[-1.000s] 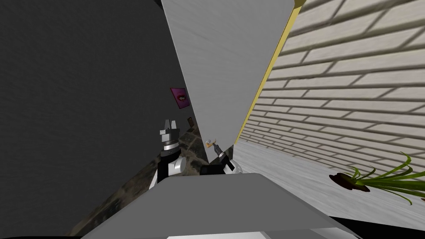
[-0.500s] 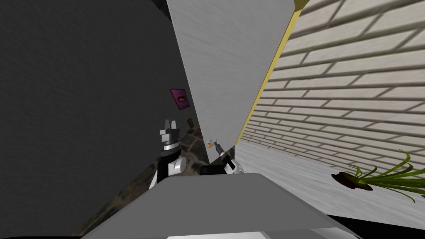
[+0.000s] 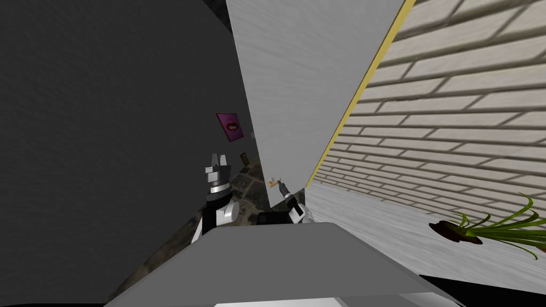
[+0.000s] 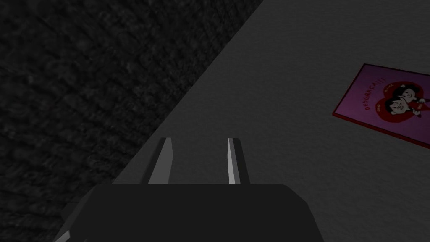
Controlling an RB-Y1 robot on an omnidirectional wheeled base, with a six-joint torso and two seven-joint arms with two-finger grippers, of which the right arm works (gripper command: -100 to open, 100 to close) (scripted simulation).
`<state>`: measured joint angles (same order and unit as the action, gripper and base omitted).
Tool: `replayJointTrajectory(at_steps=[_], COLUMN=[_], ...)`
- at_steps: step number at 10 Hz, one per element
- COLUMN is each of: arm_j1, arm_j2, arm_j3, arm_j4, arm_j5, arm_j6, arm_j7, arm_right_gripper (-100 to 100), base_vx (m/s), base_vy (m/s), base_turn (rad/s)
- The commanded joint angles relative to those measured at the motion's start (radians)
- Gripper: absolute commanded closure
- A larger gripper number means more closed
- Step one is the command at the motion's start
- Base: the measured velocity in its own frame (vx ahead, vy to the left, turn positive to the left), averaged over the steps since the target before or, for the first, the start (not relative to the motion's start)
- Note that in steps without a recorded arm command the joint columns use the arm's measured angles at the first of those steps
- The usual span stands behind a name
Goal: Push the door open
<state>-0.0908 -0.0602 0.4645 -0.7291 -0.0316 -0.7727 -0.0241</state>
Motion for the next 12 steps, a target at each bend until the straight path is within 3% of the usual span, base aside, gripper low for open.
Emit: replayJointTrajectory(at_steps=[1,9,10,12], arm_j1=[0.004,-0.004,-0.005,-0.011], arm_j2=[-0.005,0.038,0.027,0.015], arm_j3=[-0.034,-0.135,-0.135,-0.172], arm_j4=[-0.017,0.000,0.006,0.012], arm_j5=[-0.011,-0.045,-0.046,-0.058], arm_j6=[0.015,0.010,0.006,0.004], arm_j7=[0.010,0.035,0.033,0.043], arm_right_gripper=[100,100,100,100], base_vx=[0.126,0.112,0.048,0.126], base_vy=[0.173,0.172,0.058,0.130], base_turn=[-0.064,-0.068,-0.047,-0.081])
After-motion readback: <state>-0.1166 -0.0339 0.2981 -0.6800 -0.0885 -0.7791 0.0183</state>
